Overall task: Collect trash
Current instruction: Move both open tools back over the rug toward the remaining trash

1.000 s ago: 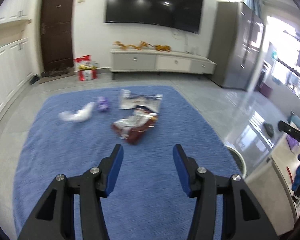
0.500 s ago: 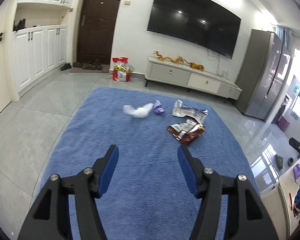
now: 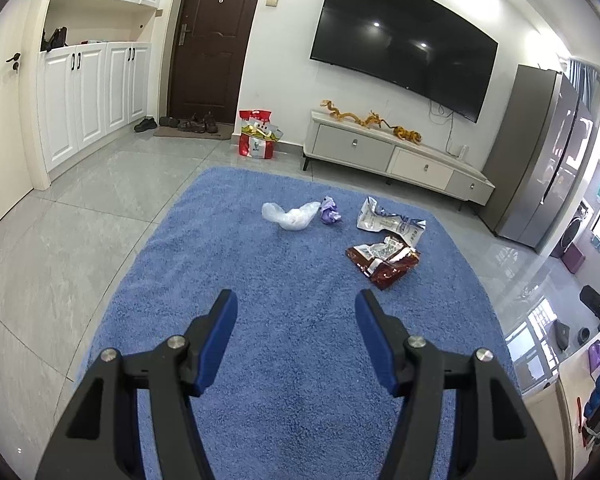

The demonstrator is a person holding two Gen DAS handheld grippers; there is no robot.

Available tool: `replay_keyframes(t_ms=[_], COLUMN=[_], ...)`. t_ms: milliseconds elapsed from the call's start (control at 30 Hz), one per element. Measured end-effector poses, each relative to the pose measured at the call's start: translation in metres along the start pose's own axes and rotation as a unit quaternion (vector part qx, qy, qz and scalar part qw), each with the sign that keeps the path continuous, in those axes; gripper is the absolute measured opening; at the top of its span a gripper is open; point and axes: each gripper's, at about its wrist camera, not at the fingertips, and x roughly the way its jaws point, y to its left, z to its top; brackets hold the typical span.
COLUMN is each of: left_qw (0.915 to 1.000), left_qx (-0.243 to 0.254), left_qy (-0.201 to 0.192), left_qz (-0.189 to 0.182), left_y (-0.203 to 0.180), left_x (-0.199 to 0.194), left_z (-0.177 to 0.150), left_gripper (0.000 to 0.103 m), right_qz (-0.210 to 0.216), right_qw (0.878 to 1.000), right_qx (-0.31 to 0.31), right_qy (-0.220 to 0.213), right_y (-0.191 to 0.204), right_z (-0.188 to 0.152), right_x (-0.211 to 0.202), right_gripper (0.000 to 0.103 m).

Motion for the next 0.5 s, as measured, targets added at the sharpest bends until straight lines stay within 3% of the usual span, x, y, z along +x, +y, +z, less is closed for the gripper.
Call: replay_keyframes(t_ms=[300, 367, 500], left_qw=[0.9999, 0.9999, 0.9998], left_qx=[0.000, 0.003, 0.005], left_qy=[-0.005, -0.006, -0.008], left_qz=[0.013, 0.015, 0.017], left_y=[-0.003, -0.005, -0.011], left_x=[-0.012, -0.014, -0.014], left_z=[0.000, 0.000, 0.002], left_gripper=[0.059, 0.060, 0.067], right_qz=[0.018, 0.019, 0.021], right_qw=[1.000, 1.000, 1.000], right_qx=[0.006, 0.009, 0.014], right_qy=[-0.001, -0.003, -0.003], right_y=[0.001, -0.003, -0.008], right_z=[-0.007, -0.008, -0.010], right_x=[0.001, 0.000, -0.001], right_gripper=[0.058, 0.063, 0.064])
